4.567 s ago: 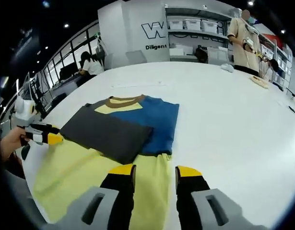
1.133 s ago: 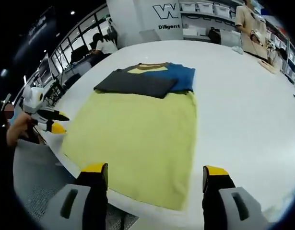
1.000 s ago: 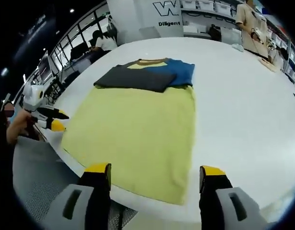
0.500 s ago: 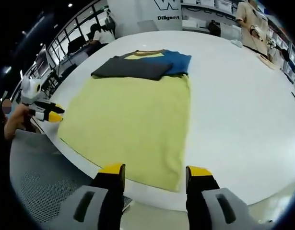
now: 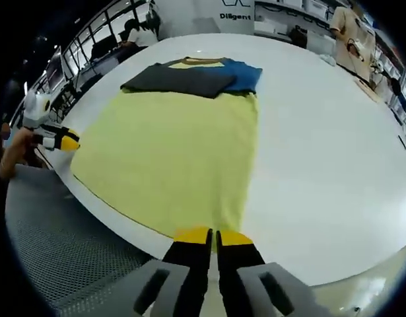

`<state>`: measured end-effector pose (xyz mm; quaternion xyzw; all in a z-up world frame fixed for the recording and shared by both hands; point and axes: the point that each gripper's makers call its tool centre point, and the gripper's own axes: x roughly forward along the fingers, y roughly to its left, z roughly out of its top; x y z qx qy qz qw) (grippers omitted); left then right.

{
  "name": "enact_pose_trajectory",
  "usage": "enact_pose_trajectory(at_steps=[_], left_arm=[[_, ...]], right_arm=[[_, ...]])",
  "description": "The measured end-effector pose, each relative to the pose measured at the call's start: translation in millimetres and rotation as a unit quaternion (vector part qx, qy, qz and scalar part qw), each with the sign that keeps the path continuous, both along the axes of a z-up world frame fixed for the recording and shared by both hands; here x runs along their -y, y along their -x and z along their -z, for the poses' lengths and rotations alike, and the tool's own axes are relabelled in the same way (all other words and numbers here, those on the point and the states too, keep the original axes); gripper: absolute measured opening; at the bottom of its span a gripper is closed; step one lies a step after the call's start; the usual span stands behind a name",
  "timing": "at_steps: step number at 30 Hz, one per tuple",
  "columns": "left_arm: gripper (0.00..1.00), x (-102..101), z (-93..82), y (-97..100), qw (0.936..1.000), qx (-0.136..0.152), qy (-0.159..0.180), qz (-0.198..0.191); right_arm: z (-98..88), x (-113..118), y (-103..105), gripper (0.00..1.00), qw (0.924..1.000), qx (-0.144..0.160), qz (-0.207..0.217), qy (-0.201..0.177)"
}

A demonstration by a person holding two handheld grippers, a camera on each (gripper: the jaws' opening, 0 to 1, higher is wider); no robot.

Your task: Fold the garment on the visible template until the final outline fits inside the template.

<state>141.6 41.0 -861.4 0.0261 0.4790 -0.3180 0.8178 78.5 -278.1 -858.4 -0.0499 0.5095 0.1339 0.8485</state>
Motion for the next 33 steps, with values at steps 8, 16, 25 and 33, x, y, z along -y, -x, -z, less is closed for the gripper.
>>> enact_pose_trajectory(at_steps=[8,16,25,33], left_arm=[[0.02,9,-14.6,-14.2,0.9995,0.014,0.025,-0.012],[0.0,31,-29.6,-28.6,0.9984,0.021,0.053,-0.003],[0.0,53,-36.4,-56.1,0.9979,0.033,0.054,-0.007],[0.03,72,-27.6,-69.6,0.9977,0.029,0.06,-0.01]], right_arm=[[-8.5,-1,-8,0.0,0.9999,0.012,-0.008,0.006],[-15.9,-1,-14,0.0,0.9997,0.019,-0.01,0.006],[-25.7,-10,-35,0.0,0.999,0.04,-0.017,-0.003],[-25.9,-12,-41,0.0,0.9989,0.043,-0.02,-0.003]])
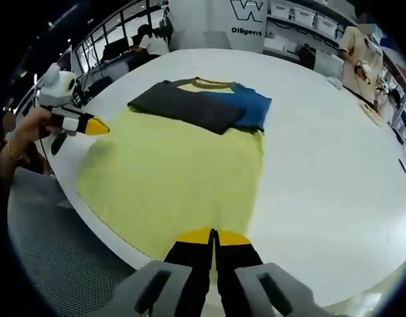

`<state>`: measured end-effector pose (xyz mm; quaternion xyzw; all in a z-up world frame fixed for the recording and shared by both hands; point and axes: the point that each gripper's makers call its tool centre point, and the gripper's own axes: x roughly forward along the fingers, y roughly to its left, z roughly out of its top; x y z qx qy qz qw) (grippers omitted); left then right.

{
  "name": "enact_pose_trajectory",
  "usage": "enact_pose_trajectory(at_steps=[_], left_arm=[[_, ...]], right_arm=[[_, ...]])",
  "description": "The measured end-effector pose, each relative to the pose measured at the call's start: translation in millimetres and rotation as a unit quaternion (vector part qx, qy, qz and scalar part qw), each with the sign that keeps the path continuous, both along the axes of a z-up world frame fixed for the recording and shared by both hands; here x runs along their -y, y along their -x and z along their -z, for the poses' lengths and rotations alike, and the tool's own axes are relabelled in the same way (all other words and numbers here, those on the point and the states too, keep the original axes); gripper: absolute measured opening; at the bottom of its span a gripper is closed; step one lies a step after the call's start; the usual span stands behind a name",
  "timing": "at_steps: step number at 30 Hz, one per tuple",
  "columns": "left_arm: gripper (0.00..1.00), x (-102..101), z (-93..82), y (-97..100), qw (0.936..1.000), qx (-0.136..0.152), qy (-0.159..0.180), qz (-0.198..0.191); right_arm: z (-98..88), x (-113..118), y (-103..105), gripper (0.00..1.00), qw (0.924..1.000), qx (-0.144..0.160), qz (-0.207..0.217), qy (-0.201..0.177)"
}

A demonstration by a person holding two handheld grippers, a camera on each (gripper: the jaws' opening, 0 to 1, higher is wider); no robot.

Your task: Fold the garment on the visible template until the final outline fits inside the template.

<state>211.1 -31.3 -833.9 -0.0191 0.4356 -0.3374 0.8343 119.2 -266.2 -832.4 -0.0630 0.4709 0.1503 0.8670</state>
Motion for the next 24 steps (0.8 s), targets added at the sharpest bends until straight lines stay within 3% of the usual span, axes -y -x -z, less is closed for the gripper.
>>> enact_pose_trajectory(at_steps=[4,10,14,22,24], left_arm=[[0.06,2,-5.6,0.6,0.9998,0.016,0.0,0.011],[0.26,-17,-12.0,4.6,0.999,0.038,-0.021,0.008],[0.36,-24,-19.1,8.6,0.9989,0.044,-0.013,-0.002],[0.58,-40,-19.8,18.9,0.9986,0.041,-0.029,-0.015],[0.62,-43,-20.6,21.5,0.9985,0.043,-0.031,-0.015]], right_arm=[[-1.1,1,-1,0.0,1.0,0.002,0.004,-0.003],[-1.6,-2,0,0.0,0.9991,-0.004,0.028,-0.031],[-4.6,-4,-1,0.0,0.9985,0.004,0.035,-0.042],[-6.7,-6,0,0.31,0.9981,0.01,0.039,-0.045],[-7.2,-6,1,0.43,0.9981,0.012,0.041,-0.046]])
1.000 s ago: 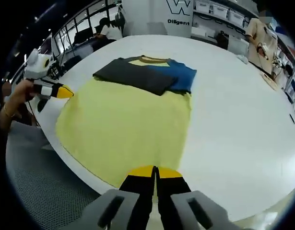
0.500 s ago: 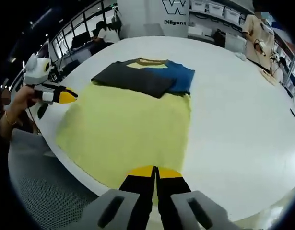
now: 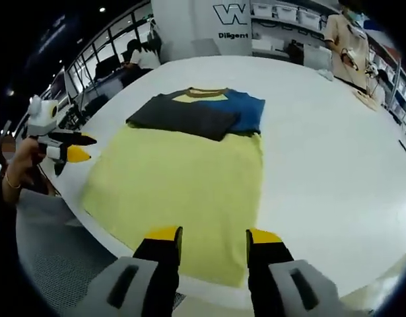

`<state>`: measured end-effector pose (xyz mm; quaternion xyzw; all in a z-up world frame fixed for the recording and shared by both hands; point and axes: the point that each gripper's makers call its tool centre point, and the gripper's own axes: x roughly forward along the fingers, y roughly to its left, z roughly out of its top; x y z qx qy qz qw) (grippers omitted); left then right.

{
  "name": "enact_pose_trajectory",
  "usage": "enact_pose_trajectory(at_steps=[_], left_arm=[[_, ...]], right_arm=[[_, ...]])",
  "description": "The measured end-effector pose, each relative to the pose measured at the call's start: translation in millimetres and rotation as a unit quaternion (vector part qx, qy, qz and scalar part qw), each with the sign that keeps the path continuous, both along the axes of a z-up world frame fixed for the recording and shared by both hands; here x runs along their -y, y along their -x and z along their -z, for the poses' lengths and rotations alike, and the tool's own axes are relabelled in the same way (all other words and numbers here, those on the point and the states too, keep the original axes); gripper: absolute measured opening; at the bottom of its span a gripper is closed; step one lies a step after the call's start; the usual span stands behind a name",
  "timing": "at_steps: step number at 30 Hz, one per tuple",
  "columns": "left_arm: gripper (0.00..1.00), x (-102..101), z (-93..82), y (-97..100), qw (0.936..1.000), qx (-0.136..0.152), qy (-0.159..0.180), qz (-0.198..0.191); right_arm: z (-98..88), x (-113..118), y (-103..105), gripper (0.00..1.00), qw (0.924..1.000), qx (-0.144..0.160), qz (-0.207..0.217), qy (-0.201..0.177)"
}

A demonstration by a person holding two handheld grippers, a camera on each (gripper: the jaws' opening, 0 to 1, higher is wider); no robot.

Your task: Fold the garment on the visible template until the final outline fits inside the template.

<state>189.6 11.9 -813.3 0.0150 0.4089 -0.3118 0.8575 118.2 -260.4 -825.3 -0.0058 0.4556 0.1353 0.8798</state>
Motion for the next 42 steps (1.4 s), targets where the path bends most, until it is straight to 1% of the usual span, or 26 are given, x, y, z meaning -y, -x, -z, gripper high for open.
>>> enact_pose_trajectory(at_steps=[2,3,4,6,10,12,14,15,16,17,21,22,24,25,27,28,29,32,34,35,37,38,39,41,42], left_arm=[[0.67,-4,1.1,5.1,1.0,-0.004,-0.004,0.001],[0.69,-5,1.9,6.5,1.0,-0.005,-0.004,0.002],[0.71,-5,4.2,10.5,0.9999,-0.013,-0.003,0.001],[0.72,-7,6.9,16.9,0.9997,-0.023,-0.001,-0.004],[0.71,-13,11.8,29.3,0.9995,-0.028,-0.008,-0.01],[0.69,-15,15.9,37.9,0.9991,-0.04,-0.002,-0.015],[0.65,-15,19.9,47.7,0.9979,-0.061,0.006,-0.02],[0.63,-14,19.4,49.1,0.9975,-0.062,0.015,-0.031],[0.63,-13,18.9,52.1,0.9979,-0.055,0.02,-0.027],[0.63,-12,20.4,56.0,0.9977,-0.057,0.021,-0.028],[0.6,-13,28.5,64.7,0.9973,-0.064,0.012,-0.033],[0.59,-15,34.4,69.6,0.9965,-0.074,0.002,-0.037],[0.56,-16,39.3,74.6,0.9952,-0.087,-0.009,-0.044],[0.55,-14,40.7,76.2,0.9955,-0.086,-0.009,-0.039],[0.53,-13,42.9,77.5,0.9945,-0.094,-0.004,-0.046],[0.5,-13,41.4,74.7,0.9955,-0.083,0.001,-0.046],[0.48,-14,42.5,75.8,0.9946,-0.09,0.001,-0.051],[0.42,-13,42.2,76.3,0.9941,-0.094,0.002,-0.055],[0.37,-12,43.8,77.4,0.9942,-0.094,-0.005,-0.052],[0.35,-11,45.6,79.5,0.9943,-0.096,-0.015,-0.044],[0.33,-10,46.6,79.5,0.9945,-0.095,-0.021,-0.039],[0.3,-13,48.9,80.7,0.9939,-0.098,-0.036,-0.036],[0.24,-16,51.1,81.9,0.993,-0.101,-0.051,-0.034],[0.16,-19,54.1,78.9,0.9919,-0.101,-0.064,-0.042],[0.15,-17,53.0,78.5,0.9925,-0.099,-0.06,-0.039]], right_arm=[[1.0,1,2,0.52,1.0,-0.001,0.006,0.0],[1.2,1,2,0.55,1.0,-0.001,0.006,0.0],[2.0,2,4,0.55,1.0,-0.002,0.007,0.001],[4.3,3,7,0.55,0.9999,-0.008,0.005,0.004],[7.4,5,14,0.55,0.9998,-0.016,0.013,0.002],[9.2,5,17,0.53,0.9997,-0.019,0.017,0.001],[12.4,6,22,0.51,0.9995,-0.026,0.016,0.003],[12.9,6,24,0.49,0.9995,-0.027,0.015,0.004],[13.6,6,25,0.48,0.9995,-0.028,0.014,0.005],[13.9,6,26,0.47,0.9995,-0.028,0.014,0.005],[15.6,7,29,0.46,0.9993,-0.032,0.016,0.004],[16.1,7,30,0.45,0.9993,-0.034,0.017,0.004],[17.6,6,32,0.42,0.9992,-0.037,0.014,0.006],[19.0,6,33,0.4,0.9992,-0.038,0.013,0.007],[21.4,8,36,0.34,0.9989,-0.042,0.009,0.017],[22.2,9,37,0.32,0.9988,-0.042,0.009,0.021],[23.1,9,38,0.31,0.9988,-0.043,0.008,0.023],[25.5,9,41,0.29,0.9985,-0.05,0.011,0.019],[25.9,9,42,0.28,0.9984,-0.051,0.014,0.017],[26.2,9,42,0.27,0.9984,-0.051,0.016,0.017],[28.1,12,43,0.25,0.9981,-0.055,0.023,0.016],[28.8,13,44,0.23,0.998,-0.056,0.024,0.017],[30.4,15,45,0.23,0.9976,-0.06,0.031,0.02],[31.5,17,47,0.22,0.9971,-0.063,0.038,0.022],[30.4,19,47,0.22,0.9972,-0.058,0.042,0.023]])
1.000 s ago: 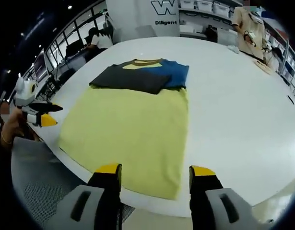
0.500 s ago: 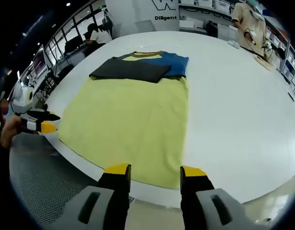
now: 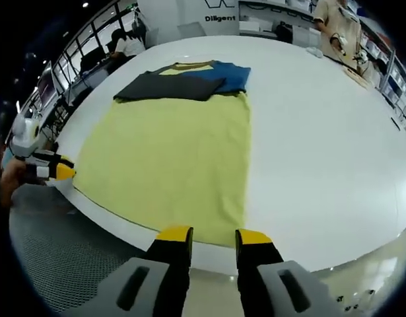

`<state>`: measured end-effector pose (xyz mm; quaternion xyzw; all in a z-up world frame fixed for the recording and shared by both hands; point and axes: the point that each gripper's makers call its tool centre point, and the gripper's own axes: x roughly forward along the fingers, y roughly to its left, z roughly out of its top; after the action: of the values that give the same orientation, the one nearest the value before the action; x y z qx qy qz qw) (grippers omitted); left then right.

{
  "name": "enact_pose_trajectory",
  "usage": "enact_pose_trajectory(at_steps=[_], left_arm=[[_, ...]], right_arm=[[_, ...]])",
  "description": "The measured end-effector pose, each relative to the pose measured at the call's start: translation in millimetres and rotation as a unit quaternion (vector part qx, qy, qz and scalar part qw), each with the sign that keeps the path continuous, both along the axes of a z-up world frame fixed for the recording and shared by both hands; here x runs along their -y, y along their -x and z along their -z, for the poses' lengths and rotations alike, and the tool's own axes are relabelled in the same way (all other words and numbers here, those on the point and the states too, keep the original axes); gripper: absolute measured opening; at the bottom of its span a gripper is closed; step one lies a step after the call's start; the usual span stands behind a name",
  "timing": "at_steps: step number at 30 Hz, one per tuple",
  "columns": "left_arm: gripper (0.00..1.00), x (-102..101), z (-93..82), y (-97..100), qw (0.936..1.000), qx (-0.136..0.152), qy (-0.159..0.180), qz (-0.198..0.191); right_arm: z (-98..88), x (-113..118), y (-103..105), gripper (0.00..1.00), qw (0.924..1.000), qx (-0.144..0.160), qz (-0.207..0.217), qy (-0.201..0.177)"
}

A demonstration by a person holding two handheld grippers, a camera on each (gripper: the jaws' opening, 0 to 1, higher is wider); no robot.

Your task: Fold the garment on the visible template until the final outline fits inside the template.

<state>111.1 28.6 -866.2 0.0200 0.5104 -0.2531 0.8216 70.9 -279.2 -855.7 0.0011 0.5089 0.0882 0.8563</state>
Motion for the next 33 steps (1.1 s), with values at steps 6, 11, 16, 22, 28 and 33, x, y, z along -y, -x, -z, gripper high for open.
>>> enact_pose_trajectory(at_steps=[6,11,16,22,28,33], left_arm=[[0.07,7,1.2,1.4,0.9998,-0.015,0.014,0.002],[0.0,13,-11.2,-5.5,0.9997,-0.003,0.023,0.007],[0.0,24,-20.1,-17.0,0.9992,0.001,0.033,0.023],[0.0,44,-35.9,-38.5,0.9975,0.015,0.044,0.054],[0.0,60,-31.0,-62.5,0.9965,0.021,0.046,0.066],[0.0,73,-29.1,-75.5,0.9955,0.019,0.058,0.072]], right_arm=[[5.5,8,4,0.26,0.9996,-0.012,0.024,0.005],[6.6,9,6,0.17,0.9996,-0.011,0.027,0.004],[12.4,10,9,0.11,0.9994,-0.022,0.027,0.007],[10.8,12,8,0.01,0.9995,-0.016,0.028,0.004],[11.1,12,6,0.0,0.9994,-0.013,0.031,-0.003],[10.2,12,6,0.0,0.9993,-0.008,0.036,-0.004]])
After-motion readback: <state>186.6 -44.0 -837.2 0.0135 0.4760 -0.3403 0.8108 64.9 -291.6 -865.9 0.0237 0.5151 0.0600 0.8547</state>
